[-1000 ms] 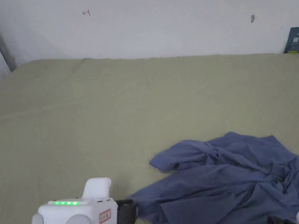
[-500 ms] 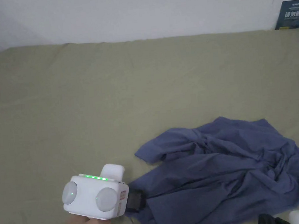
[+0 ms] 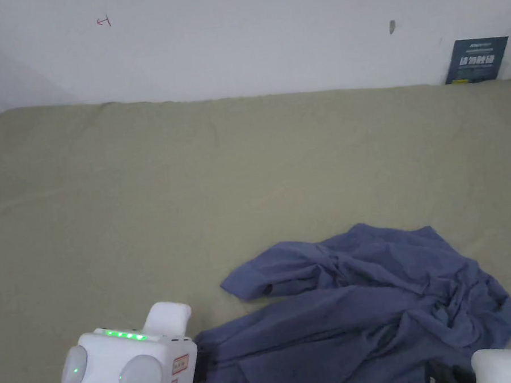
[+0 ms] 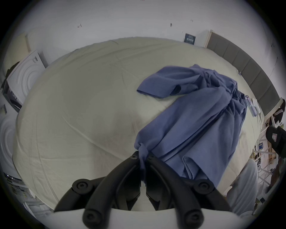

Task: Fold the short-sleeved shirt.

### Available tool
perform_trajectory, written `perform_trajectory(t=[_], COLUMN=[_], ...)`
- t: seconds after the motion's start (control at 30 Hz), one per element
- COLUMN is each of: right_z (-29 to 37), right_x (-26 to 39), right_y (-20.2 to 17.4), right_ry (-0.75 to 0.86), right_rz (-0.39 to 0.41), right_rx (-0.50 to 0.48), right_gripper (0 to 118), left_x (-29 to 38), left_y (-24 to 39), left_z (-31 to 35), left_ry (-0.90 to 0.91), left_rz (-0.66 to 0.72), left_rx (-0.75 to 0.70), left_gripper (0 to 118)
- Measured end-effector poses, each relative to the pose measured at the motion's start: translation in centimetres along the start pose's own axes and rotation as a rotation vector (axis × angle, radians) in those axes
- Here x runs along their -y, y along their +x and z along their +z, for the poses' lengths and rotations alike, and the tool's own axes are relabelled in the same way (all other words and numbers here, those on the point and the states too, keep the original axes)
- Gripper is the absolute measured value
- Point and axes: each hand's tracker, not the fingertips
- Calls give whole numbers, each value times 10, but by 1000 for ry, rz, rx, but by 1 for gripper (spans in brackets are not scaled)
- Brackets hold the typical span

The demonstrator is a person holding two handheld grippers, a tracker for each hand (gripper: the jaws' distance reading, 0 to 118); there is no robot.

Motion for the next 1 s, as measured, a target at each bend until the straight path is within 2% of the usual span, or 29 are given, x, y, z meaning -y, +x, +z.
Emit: perform_trajectory(t=[0.2, 0.3, 0.4, 0.47, 0.53, 0.57, 0.6, 0.67, 0.7, 0.73, 0.77, 0.8, 0.83, 0.9, 0.93, 1.0], right_z=[-27, -67, -111, -143, -174, -191, -207, -245, -262, -278, -288, -300, -309, -322, -327, -333], right_x=[-52, -91, -140, -166, -188, -196, -203, -211, -214, -215, -215, -211, -206, -201, -198, -192], right_y=[19, 46, 69, 87, 99, 105, 112, 126, 132, 139, 143, 147, 151, 156, 156, 157], right_ry=[52, 65, 19, -18, -70, -91, -126, -192, -245, -303, -357, -418, -479, -464, -458, -478], right_rz=[-86, -86, -40, 70, 174, 210, 226, 199, 192, 165, 131, 105, 98, 100, 128, 149], right_rx=[69, 115, 125, 136, 214, 212, 186, 156, 134, 116, 103, 81, 30, 84, 111, 125], right_gripper=[1, 1, 1, 1, 1, 1, 1, 1, 11, 42, 103, 118, 116, 116, 115, 101], left_x=[-2, 0, 5, 6, 5, 4, 6, 6, 5, 4, 3, 2, 1, 0, 1, 0], left_y=[1, 4, 3, -2, -5, -6, -2, -1, 0, -1, -1, -1, -2, 0, -1, -5], left_z=[-8, -17, -32, -37, -40, -41, -36, -38, -38, -37, -36, -37, -37, -35, -37, -39], left_ry=[2, -30, -38, -34, -40, -43, -44, -48, -49, -50, -52, -57, -60, -65, -67, -71], left_rz=[43, 37, 25, 26, 32, 35, 36, 39, 37, 35, 34, 33, 34, 20, 12, 24], left_rx=[12, 21, 19, 20, 26, 28, 29, 29, 27, 27, 27, 29, 32, 38, 41, 46], left_gripper=[2, 2, 2, 2, 2, 2, 2, 2, 2, 2, 2, 2, 2, 2, 2, 2])
